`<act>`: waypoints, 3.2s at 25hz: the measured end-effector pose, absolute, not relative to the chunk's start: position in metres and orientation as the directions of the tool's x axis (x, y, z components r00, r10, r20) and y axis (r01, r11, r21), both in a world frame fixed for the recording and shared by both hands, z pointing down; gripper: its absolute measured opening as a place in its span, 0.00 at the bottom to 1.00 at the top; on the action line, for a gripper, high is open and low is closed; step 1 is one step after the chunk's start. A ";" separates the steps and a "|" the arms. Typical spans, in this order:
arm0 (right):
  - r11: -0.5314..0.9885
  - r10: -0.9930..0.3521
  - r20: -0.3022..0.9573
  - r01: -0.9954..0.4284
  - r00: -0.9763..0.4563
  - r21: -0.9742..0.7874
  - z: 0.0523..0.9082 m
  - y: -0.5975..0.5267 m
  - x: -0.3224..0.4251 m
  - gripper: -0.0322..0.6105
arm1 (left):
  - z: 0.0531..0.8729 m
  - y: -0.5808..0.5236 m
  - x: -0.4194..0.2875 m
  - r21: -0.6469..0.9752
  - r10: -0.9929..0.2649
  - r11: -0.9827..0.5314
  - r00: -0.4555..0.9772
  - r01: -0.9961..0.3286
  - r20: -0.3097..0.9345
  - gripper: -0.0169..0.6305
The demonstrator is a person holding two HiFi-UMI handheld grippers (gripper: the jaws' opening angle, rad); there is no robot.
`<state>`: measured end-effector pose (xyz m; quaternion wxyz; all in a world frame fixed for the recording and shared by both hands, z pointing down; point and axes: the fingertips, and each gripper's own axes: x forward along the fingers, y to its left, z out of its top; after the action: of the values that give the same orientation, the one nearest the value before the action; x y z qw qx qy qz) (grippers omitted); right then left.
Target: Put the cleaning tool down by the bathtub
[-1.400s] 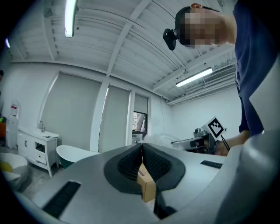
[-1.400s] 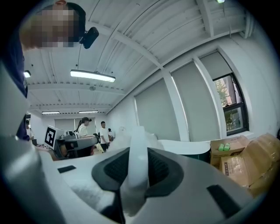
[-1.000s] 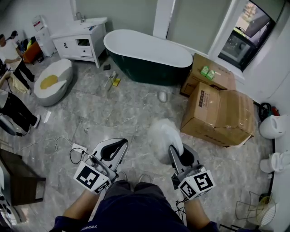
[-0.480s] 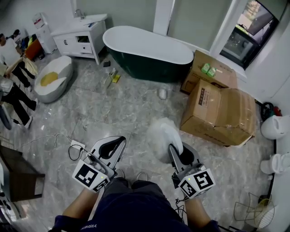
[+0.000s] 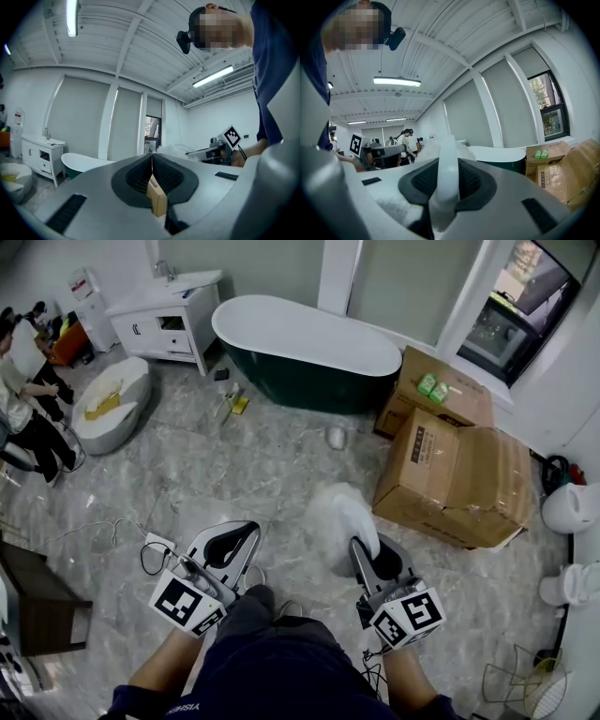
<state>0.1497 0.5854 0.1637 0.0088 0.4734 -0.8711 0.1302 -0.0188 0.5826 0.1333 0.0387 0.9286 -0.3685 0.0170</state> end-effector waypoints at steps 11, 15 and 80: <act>0.514 -0.825 0.141 -0.830 -0.548 -0.216 0.169 0.546 0.161 0.20 | 0.138 0.542 -0.011 0.059 -0.688 -0.721 0.724 -0.690 0.055 0.07; 0.511 -0.826 0.144 -0.832 -0.544 -0.215 0.170 0.525 0.162 0.20 | 0.141 0.520 -0.012 0.066 -0.689 -0.720 0.723 -0.691 0.055 0.07; 0.482 -0.819 0.232 -0.849 -0.524 -0.218 0.201 0.101 0.073 0.20 | 0.177 0.095 -0.093 0.125 -0.655 -0.738 0.748 -0.663 0.103 0.07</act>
<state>0.0733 0.1014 0.2013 0.0482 0.4852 -0.8594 0.1538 -0.0935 0.0954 0.1772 0.0769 0.9318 -0.3538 0.0263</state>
